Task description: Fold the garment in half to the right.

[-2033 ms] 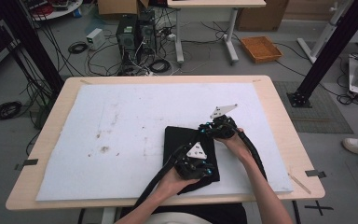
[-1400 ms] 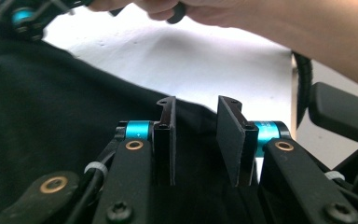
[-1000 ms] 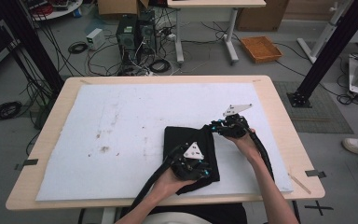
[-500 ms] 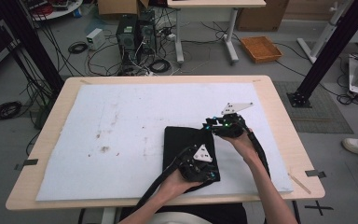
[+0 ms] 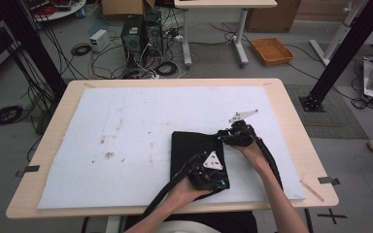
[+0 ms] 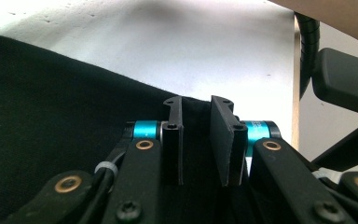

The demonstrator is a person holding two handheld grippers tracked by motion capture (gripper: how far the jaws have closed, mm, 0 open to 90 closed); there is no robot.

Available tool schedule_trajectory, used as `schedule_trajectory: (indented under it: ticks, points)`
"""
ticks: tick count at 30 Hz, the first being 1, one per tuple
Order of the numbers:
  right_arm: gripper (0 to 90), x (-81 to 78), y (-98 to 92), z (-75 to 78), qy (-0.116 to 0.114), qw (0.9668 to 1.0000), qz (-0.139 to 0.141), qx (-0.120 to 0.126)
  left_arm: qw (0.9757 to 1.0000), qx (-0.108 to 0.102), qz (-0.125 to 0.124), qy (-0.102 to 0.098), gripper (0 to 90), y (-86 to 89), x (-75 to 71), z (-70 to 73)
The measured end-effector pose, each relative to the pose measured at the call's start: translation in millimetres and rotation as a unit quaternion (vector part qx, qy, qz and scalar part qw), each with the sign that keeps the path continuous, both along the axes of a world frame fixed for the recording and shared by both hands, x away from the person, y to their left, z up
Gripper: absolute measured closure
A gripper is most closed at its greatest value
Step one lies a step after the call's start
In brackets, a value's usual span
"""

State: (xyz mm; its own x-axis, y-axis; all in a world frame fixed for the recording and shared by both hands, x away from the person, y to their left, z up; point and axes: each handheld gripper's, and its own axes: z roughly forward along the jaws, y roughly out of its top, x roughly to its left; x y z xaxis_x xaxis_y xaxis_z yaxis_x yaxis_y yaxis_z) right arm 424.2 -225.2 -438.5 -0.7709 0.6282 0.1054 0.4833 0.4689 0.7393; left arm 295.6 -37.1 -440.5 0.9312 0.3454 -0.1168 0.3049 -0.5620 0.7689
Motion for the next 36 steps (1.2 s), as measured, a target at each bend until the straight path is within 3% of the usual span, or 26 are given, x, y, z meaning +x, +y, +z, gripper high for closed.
schedule_trajectory:
  ticks: [5, 11, 17, 19, 22, 27, 32, 33, 36]
  points:
    - [69.5, 1.0, -6.2, -3.3, 0.017, 0.9998, -0.004, 0.01, 1.0, -0.001, 0.0, -0.001, 74.2, -1.9, -0.2, -1.0]
    - [68.8, 1.2, -7.6, -3.6, 0.018, 0.9998, -0.004, 0.011, 1.0, -0.001, -0.003, -0.004, 73.4, -2.3, -0.7, -1.4]
    - [66.7, 0.9, -9.4, -0.4, 0.009, 0.9999, -0.008, 0.007, 0.9999, -0.003, -0.013, 0.003, 67.7, -1.2, 1.1, -1.8]
    - [63.8, -1.8, -12.8, 7.7, -0.004, 0.9996, -0.02, 0.021, 1.0, -0.003, -0.005, 0.001, 61.8, -1.5, 1.1, -2.7]
    - [63.8, -4.9, -14.4, 13.8, -0.012, 0.999, -0.019, 0.038, 1.0, -0.006, -0.005, 0.003, 61.7, -1.3, 1.5, -2.5]
    - [63.9, -12.9, -6.6, 19.4, -0.014, 0.9985, 0.015, 0.051, 1.0, -0.006, -0.002, 0.005, 60.6, -0.8, 2.1, -2.2]
    - [69.6, -17.5, 5.5, 13.4, -0.01, 0.9991, 0.037, 0.016, 1.0, -0.002, -0.005, 0.0, 61.8, -1.5, 0.1, -2.1]
    - [70.0, -20.1, 6.5, 11.2, -0.013, 0.9992, 0.037, 0.0, 1.0, 0.0, -0.006, -0.002, 62.5, -1.4, -0.1, -1.9]
    - [70.0, -23.3, 3.7, 10.2, -0.014, 0.9992, 0.037, -0.005, 1.0, 0.001, -0.007, -0.005, 63.4, -1.9, -1.5, -1.9]
